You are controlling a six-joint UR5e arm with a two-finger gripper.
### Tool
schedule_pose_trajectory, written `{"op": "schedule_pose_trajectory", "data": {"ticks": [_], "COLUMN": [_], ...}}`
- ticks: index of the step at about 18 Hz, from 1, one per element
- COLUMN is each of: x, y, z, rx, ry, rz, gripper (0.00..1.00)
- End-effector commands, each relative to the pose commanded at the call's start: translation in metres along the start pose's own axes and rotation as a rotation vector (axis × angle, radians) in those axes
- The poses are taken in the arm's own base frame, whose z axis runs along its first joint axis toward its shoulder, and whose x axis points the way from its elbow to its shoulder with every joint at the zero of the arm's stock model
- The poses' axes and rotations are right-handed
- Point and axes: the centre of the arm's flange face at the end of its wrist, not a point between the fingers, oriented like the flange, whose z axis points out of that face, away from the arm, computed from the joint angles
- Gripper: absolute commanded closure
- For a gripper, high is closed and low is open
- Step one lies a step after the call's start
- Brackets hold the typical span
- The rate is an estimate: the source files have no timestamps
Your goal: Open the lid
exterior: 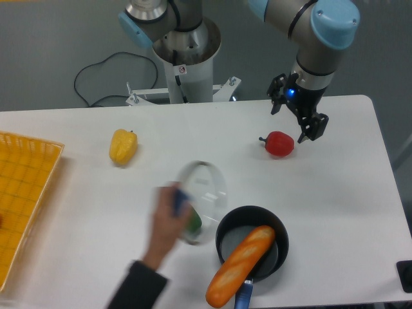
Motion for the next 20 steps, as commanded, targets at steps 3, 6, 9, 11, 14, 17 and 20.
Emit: {"op": "schedule_pose_trajectory", "data": {"ticks": [3,6,9,11,14,17,20], "x": [0.003,0.006,0.01,0.013,0.014,0.014,0.014], "y": [0.021,0.041,0.072,0.089,0.094,0.095,0.094], "z": [-0.004,-0.005,-0.007,-0.008,-0.008,-0.008,-0.008], "rx": [-0.006,0.002,0.003,0.01,0.01,0.01,0.011], "ry": [0.003,0.016,0.017,0.022,0.021,0.021,0.02], "rz": [0.095,0.121,0.217,0.253,0.257,0.255,0.257], "gripper": [0.0,0.0,0.0,0.0,0.0,0.0,0.0]}}
